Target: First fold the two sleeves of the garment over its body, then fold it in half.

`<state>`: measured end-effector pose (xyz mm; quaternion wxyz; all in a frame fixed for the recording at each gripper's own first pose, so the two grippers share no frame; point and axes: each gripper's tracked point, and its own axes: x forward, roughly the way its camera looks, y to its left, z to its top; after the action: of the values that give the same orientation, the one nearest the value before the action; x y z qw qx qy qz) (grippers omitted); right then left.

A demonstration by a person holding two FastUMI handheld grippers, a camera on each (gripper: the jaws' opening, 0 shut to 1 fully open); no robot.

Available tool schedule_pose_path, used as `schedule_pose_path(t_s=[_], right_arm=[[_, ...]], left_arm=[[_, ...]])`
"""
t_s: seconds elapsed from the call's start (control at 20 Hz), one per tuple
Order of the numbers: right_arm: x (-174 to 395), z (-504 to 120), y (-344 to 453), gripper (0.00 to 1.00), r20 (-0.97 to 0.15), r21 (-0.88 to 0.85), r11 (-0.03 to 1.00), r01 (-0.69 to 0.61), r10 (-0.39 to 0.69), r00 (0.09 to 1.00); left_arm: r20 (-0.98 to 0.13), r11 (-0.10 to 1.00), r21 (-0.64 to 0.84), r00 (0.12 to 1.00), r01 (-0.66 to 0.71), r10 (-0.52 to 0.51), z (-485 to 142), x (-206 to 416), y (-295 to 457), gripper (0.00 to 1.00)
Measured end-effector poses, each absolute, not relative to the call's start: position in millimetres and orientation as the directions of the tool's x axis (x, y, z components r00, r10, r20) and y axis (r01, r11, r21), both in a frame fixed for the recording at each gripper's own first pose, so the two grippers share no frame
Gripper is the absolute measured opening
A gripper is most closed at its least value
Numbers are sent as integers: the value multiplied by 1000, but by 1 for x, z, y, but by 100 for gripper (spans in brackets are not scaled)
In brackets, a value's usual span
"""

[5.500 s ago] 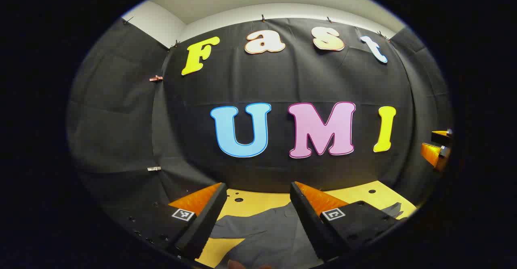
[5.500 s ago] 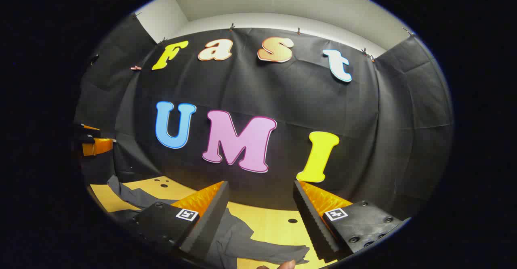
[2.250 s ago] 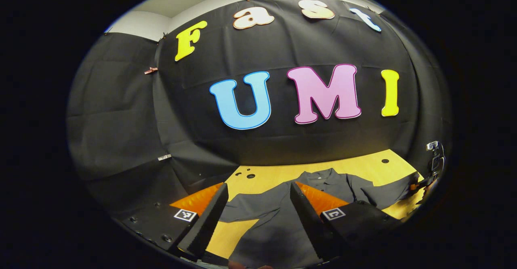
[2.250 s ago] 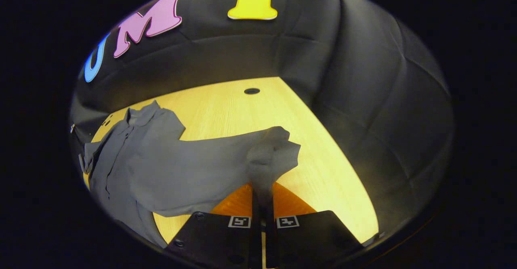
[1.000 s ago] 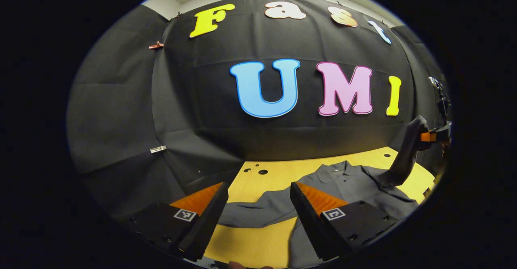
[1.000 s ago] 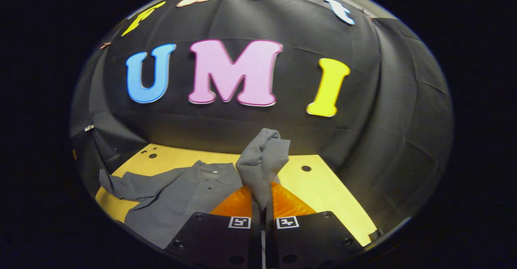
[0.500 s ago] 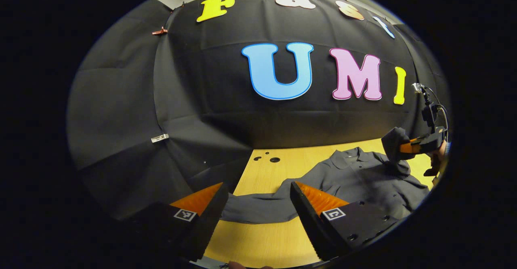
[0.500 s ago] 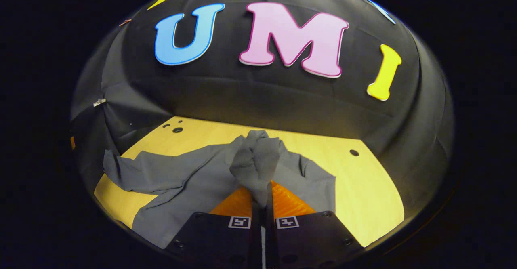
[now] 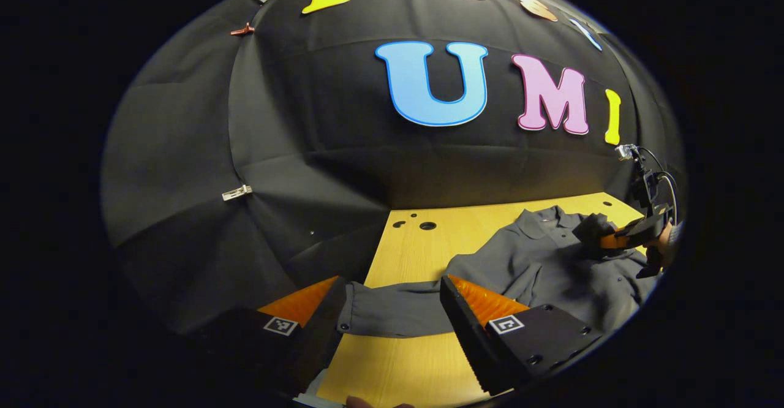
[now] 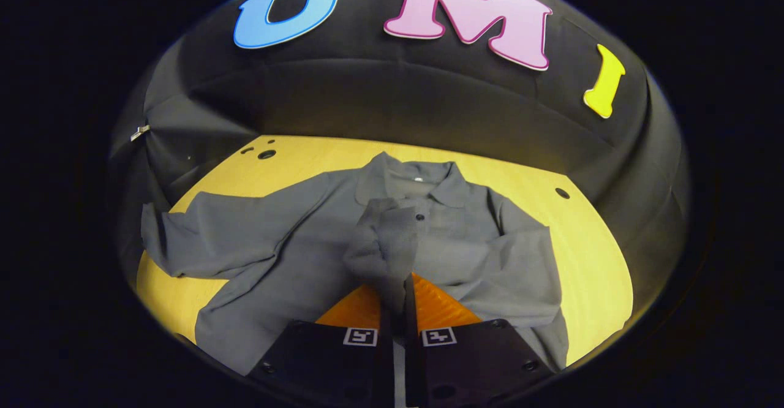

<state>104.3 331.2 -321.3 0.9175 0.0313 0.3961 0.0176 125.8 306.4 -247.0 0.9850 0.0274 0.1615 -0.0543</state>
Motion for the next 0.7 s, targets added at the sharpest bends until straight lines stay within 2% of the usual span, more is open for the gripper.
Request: schedule_pose_path(t_s=[0.25, 0.35, 0.45, 0.55, 0.7], right_arm=[[99, -341, 362, 19, -769, 150, 988, -29, 135, 624], [98, -344, 369, 30, -779, 181, 983, -20, 156, 608], [96, -346, 377, 33, -781, 204, 978, -39, 186, 596], [91, -345, 384, 63, -783, 220, 972, -77, 223, 580], [84, -336, 400, 67, -773, 285, 953, -101, 290, 565]], left_arm=[[-353, 993, 12, 929, 120, -108, -279, 146, 313, 97], [-379, 993, 9, 919, 117, -105, -294, 151, 316, 97], [-405, 992, 7, 908, 123, -110, -311, 156, 316, 97], [-435, 991, -7, 892, 132, -121, -332, 165, 315, 97], [-483, 994, -21, 869, 107, -104, -362, 175, 324, 97]])
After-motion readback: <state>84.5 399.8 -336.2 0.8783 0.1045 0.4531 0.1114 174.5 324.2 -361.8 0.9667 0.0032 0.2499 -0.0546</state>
